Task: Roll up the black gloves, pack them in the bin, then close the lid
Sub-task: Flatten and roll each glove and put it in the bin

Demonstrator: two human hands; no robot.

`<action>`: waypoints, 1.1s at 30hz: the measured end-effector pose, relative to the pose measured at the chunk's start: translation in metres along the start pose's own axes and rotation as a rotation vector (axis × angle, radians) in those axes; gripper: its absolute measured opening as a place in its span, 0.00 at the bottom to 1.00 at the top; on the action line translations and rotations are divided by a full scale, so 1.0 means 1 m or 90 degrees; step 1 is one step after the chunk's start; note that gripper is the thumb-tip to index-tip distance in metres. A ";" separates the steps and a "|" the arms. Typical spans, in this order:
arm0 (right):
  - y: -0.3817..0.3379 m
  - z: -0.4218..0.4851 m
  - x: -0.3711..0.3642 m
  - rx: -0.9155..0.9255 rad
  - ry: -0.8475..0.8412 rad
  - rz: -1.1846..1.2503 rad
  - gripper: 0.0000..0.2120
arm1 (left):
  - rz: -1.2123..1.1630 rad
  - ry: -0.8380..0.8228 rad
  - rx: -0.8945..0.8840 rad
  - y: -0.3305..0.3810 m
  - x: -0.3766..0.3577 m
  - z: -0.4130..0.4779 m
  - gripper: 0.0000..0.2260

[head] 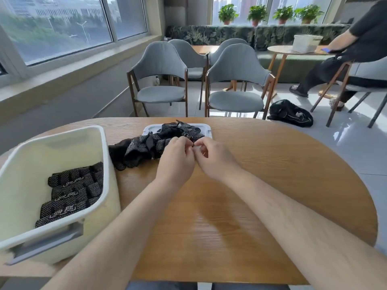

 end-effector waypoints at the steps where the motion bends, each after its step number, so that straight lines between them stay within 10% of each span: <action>1: 0.008 0.000 -0.008 -0.003 0.022 0.009 0.08 | -0.055 0.031 0.014 -0.009 -0.004 0.000 0.07; 20: 0.053 0.061 -0.074 0.031 0.275 -0.148 0.08 | 0.075 0.192 0.056 -0.074 -0.064 0.026 0.05; 33: 0.065 0.092 -0.073 -0.040 0.199 -0.153 0.12 | 0.112 0.160 0.053 -0.082 -0.074 0.029 0.04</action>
Point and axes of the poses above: each hand's wrist, its own z-axis towards the middle knuckle, its own x-axis out of the back of the hand, y = z × x, the point moved 2 cm from there along z, towards the middle knuckle, and after that the axes turned 7 degrees about -y, right-handed, at the moved point
